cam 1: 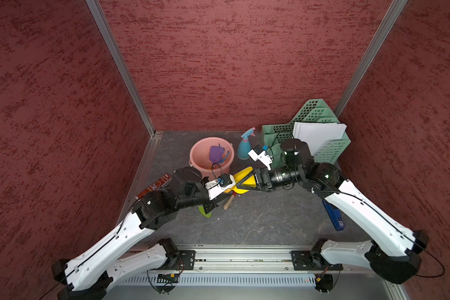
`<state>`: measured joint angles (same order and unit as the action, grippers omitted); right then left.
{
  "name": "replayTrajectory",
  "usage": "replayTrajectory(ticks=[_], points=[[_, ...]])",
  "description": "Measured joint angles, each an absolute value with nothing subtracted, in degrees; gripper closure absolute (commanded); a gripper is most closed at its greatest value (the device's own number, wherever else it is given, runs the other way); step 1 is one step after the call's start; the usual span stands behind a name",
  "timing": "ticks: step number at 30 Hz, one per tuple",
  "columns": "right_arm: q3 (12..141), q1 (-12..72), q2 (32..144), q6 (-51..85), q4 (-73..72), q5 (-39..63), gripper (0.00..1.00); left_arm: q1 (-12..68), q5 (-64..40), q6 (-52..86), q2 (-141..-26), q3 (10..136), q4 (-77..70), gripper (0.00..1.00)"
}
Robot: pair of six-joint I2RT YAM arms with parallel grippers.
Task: Organize the gardening tools
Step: Pick up the gardening tool from the center of the board, then place the gardening tool in the container.
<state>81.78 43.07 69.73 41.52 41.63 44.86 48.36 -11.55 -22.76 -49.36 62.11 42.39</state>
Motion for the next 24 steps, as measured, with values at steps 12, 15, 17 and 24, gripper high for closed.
replayTrajectory(ticks=[12, 15, 17, 24], points=[[65.32, 43.07, 57.95, 42.63, 30.83, 28.99, 0.02, 24.36, -17.26, -12.58, -46.35, 48.66, 23.49, 1.00], [60.62, 43.07, 58.19, 42.96, 28.01, 27.00, 0.02, 20.56, -20.05, -8.45, -52.23, 48.71, 12.97, 1.00], [58.74, 43.07, 58.50, 43.05, 26.89, 25.98, 0.02, 19.22, -21.39, -6.17, -56.82, 48.71, 6.63, 1.00], [57.45, 43.13, 59.07, 42.59, 23.22, 22.48, 0.01, 15.90, -23.92, -0.73, -71.35, 48.75, -12.49, 1.00]])
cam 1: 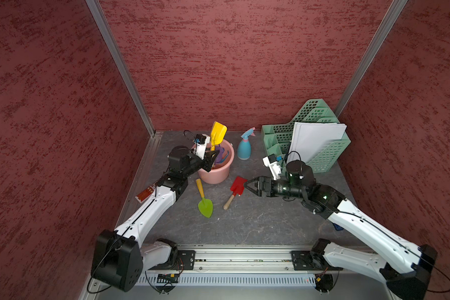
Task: Organize the gardening tools
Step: Place the gardening tool in the container.
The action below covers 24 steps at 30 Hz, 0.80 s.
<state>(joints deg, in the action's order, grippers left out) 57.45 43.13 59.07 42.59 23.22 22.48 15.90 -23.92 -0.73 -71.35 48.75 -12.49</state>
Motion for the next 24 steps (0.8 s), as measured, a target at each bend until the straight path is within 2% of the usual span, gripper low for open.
replayTrajectory(ticks=[6, 12, 18, 22, 24], points=[[57.45, 43.35, 60.01, 42.17, 20.88, 21.67, 0.02, 12.75, -23.46, 1.30, -81.49, 48.77, -24.32, 1.00], [57.45, 43.42, 61.67, 41.74, 20.71, 21.30, 0.02, 12.21, -22.55, 1.74, -86.11, 48.38, -30.98, 0.99], [57.47, 43.86, 66.41, 42.76, 21.04, 19.66, 0.02, 12.16, -21.93, 2.61, -87.35, 46.61, -34.96, 0.80], [57.47, 44.38, 70.48, 45.08, 21.96, 18.11, 0.02, 12.16, -21.32, 3.75, -87.37, 44.77, -37.01, 0.52], [57.47, 44.69, 71.77, 46.37, 22.11, 17.52, 0.01, 12.16, -20.84, 4.32, -87.37, 44.07, -37.80, 0.42]])
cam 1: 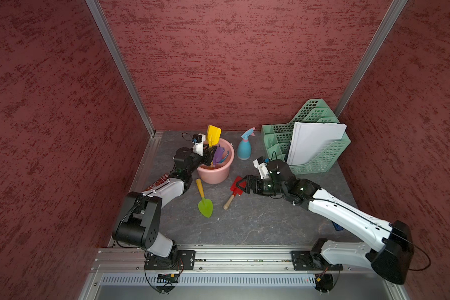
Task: Organize the gardening tools
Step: Place the gardening tool in the container.
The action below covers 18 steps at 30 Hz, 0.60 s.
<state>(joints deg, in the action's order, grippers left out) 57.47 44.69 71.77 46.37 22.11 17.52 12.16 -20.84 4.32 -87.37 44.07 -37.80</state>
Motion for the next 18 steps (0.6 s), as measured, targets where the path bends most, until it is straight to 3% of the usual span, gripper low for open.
replayTrajectory(ticks=[2, 13, 18], points=[[57.47, 44.99, 72.69, 47.64, 22.09, 17.04, 0.02, 12.19, -20.14, 4.89, -87.37, 43.55, -38.06, 0.31], [59.37, 47.24, 81.32, 55.24, 23.14, 14.26, 0.02, 12.97, -18.61, 6.09, -79.88, 42.57, -38.11, 0.00], [62.78, 49.28, 85.71, 56.58, 25.34, 13.26, 0.02, 15.25, -17.47, 5.76, -69.34, 41.82, -33.56, 0.00]])
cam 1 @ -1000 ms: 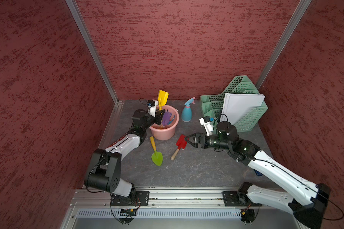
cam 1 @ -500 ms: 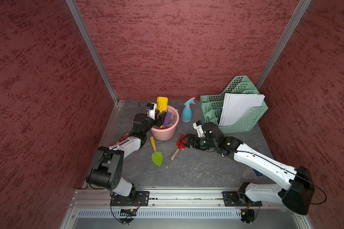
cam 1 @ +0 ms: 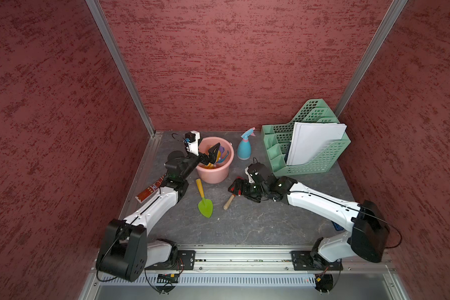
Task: Organize the gardening tools
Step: Place the gardening tool in the container, then pick up the gardening tool from the center of the board.
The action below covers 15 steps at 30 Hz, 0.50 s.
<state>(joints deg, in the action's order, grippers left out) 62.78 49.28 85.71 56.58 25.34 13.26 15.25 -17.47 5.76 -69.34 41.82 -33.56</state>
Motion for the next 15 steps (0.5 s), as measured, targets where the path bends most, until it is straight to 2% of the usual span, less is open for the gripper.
replayTrajectory(ticks=[3, 10, 15], points=[[64.73, 50.17, 88.84, 57.06, 26.61, 12.53, 0.03, 17.23, -15.57, 5.56, -61.67, 40.40, -27.92, 0.00], [65.01, 50.59, 95.88, 62.24, 27.29, 11.70, 0.16, 22.11, -9.47, 6.39, -40.88, 35.00, -10.24, 0.00], [67.31, 50.81, 100.29, 65.49, 29.80, 9.76, 0.31, 23.75, -7.29, 8.67, -31.31, 35.05, 2.61, 0.00]])
